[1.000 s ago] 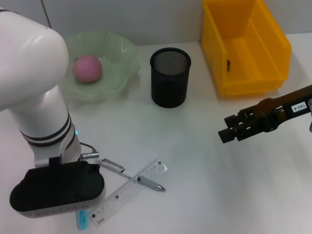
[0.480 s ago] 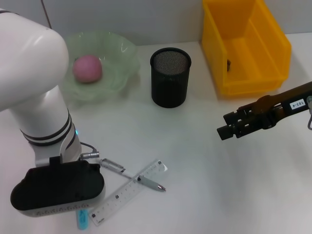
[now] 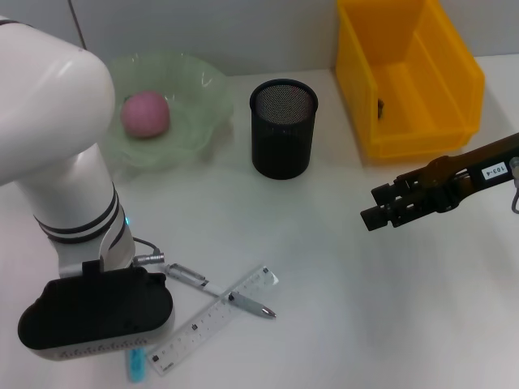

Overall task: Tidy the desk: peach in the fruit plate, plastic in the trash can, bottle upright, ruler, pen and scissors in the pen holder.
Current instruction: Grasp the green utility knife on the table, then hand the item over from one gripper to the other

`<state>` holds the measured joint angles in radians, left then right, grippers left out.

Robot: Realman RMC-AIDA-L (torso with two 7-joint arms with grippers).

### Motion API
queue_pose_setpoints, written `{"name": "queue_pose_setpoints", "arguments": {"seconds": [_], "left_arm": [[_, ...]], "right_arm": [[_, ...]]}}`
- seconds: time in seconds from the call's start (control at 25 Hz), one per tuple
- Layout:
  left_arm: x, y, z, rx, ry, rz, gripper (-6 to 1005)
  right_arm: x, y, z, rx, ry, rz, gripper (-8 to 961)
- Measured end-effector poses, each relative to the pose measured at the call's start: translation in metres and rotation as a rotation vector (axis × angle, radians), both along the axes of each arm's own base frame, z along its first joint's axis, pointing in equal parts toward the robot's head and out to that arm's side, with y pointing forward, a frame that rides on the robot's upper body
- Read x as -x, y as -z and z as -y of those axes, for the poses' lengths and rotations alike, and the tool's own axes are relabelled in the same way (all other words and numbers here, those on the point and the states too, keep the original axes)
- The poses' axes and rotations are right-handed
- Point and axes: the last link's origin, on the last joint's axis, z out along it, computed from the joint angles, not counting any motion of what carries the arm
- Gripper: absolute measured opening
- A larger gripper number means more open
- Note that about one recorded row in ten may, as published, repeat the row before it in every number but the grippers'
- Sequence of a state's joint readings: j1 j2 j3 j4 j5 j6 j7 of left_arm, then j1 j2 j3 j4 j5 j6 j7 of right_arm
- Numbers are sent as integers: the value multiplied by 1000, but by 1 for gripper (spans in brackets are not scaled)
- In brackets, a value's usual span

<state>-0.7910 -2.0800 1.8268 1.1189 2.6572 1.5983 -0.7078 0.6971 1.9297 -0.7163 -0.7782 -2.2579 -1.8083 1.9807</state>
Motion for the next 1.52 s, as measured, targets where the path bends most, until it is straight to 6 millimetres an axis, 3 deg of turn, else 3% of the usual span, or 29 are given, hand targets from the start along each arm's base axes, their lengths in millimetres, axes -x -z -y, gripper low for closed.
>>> {"name": "queue_pose_setpoints", "arguments": {"seconds": [0.16, 0.48, 0.64, 0.72, 1.04, 1.48, 1.52], "left_arm": [[0, 0, 0, 2, -1, 0, 443], [-1, -1, -2, -5, -5, 2, 231], [-9, -13, -8, -65, -44, 27, 231], [-24, -37, -13, -108, -210, 57, 231], [-41, -65, -20, -200, -597, 235, 232], [-59, -109, -28, -321, -1057, 711, 233], [-64, -116, -26, -320, -1174, 816, 233]], "right_arm": [[0, 0, 0, -1, -2, 1, 829], [0, -1, -1, -4, -1, 0, 829], [0, -1, 0, -4, -1, 2, 829], [0, -1, 0, -4, -1, 2, 829], [-4, -5, 2, -20, -30, 10, 829], [-16, -22, 25, -73, -136, -24, 829], [-17, -24, 28, -81, -150, -35, 829]]}}
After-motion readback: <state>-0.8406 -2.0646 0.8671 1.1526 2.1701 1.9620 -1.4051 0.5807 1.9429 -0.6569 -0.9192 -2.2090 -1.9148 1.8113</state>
